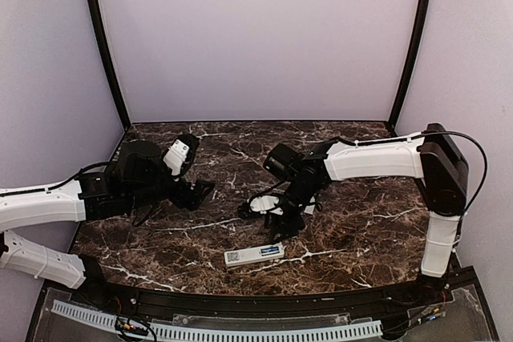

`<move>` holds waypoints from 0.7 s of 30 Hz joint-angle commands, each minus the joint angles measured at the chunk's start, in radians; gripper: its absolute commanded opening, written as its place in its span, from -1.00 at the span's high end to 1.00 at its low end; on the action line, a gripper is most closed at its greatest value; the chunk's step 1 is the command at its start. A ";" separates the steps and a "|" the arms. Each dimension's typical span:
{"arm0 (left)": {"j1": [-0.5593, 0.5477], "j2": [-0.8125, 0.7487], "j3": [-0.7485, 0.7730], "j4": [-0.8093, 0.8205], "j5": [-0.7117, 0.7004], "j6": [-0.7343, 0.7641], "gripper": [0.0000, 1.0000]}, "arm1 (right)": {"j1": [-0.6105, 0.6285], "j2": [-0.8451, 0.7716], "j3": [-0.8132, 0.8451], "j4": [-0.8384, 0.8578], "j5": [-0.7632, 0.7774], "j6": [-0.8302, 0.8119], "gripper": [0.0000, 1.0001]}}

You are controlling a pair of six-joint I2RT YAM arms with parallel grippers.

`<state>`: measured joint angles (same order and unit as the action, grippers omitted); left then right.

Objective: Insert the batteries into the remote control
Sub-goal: Press the battery in the battery compartment.

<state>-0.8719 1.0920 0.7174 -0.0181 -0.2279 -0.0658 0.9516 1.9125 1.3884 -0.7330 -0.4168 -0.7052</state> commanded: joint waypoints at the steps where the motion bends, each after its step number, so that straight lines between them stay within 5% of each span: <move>1: 0.008 0.006 0.005 -0.024 -0.020 0.008 -0.80 | 0.011 0.006 0.017 -0.040 -0.015 -0.067 -0.02; 14: 0.007 0.063 0.011 -0.014 -0.006 0.018 -0.79 | 0.022 0.081 0.009 -0.011 -0.017 -0.037 0.39; 21: 0.007 0.074 0.014 -0.013 -0.001 0.021 -0.78 | 0.026 0.089 -0.003 -0.006 -0.035 -0.024 0.46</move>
<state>-0.8719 1.1633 0.7174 -0.0181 -0.2291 -0.0559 0.9638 1.9919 1.3899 -0.7525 -0.4301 -0.7418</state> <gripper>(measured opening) 0.892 0.281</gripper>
